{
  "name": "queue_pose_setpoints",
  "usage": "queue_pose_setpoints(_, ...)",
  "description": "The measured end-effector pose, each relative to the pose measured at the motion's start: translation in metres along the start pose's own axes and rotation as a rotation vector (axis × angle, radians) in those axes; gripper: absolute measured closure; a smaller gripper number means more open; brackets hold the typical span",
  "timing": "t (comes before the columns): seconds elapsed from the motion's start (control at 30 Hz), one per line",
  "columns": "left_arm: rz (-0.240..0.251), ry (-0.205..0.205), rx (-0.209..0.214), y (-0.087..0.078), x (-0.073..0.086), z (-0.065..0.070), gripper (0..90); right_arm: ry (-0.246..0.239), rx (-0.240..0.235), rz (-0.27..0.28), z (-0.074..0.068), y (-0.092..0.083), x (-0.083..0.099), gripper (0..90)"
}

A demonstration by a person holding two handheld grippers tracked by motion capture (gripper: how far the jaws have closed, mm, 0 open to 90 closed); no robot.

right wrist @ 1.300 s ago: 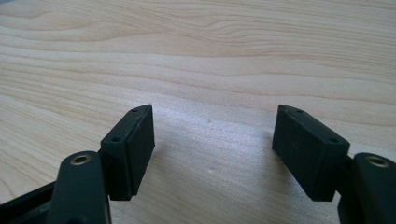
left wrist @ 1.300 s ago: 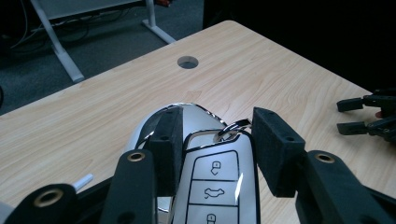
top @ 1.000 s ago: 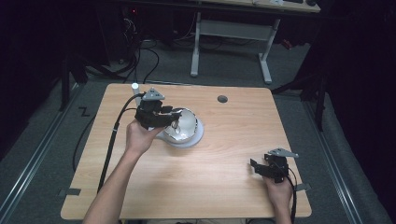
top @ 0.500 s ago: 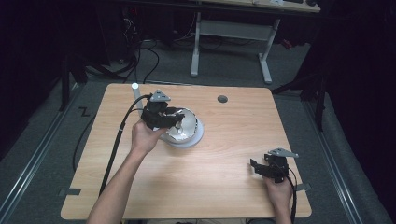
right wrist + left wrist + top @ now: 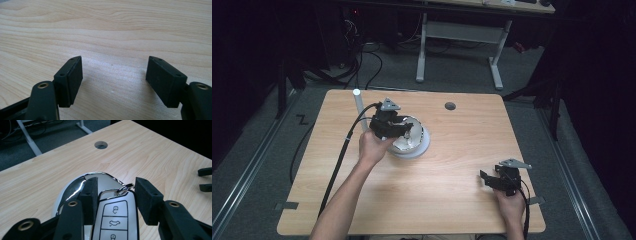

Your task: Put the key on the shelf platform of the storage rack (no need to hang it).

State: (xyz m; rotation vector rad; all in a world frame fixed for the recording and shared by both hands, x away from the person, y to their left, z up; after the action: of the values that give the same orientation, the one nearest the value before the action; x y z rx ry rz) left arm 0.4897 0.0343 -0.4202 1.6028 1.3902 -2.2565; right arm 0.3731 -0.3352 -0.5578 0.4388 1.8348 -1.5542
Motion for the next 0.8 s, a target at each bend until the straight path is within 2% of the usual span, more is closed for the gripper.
queue_pose_setpoints(0.53, 0.001, -0.030, -0.020, 0.015, 0.005, -0.005, 54.8, 0.001, -0.002, 0.001, 0.000, 0.000, 0.000, 30.0)
queue_pose_setpoints(0.8, -0.046, -0.020, -0.033, 0.024, 0.011, -0.006, 54.8, 0.002, -0.001, 0.000, 0.000, 0.000, 0.000, 30.0)
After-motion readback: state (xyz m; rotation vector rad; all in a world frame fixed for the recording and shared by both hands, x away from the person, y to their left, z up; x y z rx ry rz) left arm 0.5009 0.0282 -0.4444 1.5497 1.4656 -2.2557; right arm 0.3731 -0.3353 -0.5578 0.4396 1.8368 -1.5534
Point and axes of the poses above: each handheld gripper's, and its own axes: y roughly forward along the jaws, x roughly out of its underside, z roughly to its right, the point moved 4 cm from there along y, roughly forward along the jaws, and after that the axes turned 4 degrees about -z, right-handed, at the moved point
